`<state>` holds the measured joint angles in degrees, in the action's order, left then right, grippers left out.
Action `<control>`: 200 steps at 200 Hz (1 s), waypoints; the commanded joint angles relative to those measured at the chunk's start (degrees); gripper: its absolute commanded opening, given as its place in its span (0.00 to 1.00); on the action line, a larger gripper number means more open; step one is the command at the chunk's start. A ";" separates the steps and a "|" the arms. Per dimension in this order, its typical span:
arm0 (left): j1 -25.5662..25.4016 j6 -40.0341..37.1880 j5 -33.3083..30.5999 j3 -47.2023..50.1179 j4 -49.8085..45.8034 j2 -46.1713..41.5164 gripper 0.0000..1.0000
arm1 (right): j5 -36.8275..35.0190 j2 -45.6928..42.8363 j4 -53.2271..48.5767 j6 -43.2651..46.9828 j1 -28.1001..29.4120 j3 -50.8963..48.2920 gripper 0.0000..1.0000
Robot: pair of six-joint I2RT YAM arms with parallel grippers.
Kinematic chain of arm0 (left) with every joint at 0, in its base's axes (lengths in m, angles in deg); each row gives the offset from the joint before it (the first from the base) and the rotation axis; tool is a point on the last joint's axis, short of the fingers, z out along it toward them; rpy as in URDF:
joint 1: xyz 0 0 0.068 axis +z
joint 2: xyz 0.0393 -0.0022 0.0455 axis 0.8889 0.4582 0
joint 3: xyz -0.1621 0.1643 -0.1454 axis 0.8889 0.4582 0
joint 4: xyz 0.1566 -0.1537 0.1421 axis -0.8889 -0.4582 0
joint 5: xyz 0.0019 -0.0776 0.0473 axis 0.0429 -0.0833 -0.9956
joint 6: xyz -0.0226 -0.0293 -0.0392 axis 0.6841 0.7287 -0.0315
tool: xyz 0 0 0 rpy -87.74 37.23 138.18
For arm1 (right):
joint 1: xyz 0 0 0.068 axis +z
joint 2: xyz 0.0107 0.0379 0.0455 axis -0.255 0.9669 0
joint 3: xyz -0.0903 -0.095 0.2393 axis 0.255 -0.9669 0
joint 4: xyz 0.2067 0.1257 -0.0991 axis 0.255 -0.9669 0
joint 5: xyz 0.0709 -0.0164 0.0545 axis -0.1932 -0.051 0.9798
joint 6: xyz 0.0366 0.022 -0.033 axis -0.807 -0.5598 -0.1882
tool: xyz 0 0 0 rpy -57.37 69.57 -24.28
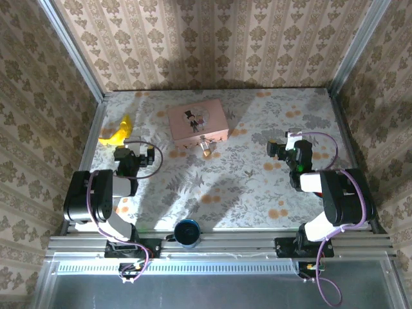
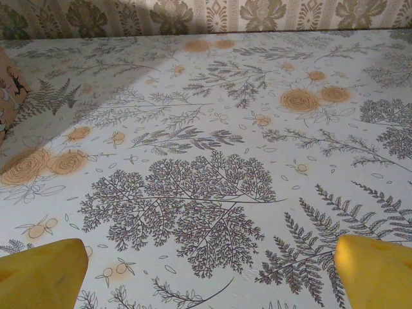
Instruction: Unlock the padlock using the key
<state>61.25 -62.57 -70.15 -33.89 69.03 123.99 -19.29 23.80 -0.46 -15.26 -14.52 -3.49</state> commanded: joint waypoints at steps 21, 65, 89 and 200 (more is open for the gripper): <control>-0.02 -0.38 0.30 -0.98 -0.28 -1.35 1.00 | -0.88 -1.28 -0.06 -0.19 -0.25 -0.89 1.00; -0.02 -0.39 0.32 -1.02 -0.25 -1.35 1.00 | -0.87 -1.28 -0.06 -0.17 -0.32 -0.89 1.00; -0.02 -0.41 0.34 -0.99 -0.32 -1.34 1.00 | -0.88 -1.28 -0.06 -0.17 -0.25 -0.89 1.00; 0.11 -0.21 0.27 -1.22 -0.80 -1.55 1.00 | -1.07 -2.14 -2.69 -0.15 -0.25 0.19 1.00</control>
<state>61.25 -62.57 -70.15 -33.89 68.44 123.99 -19.29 23.78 -0.50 -15.26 -14.52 -3.49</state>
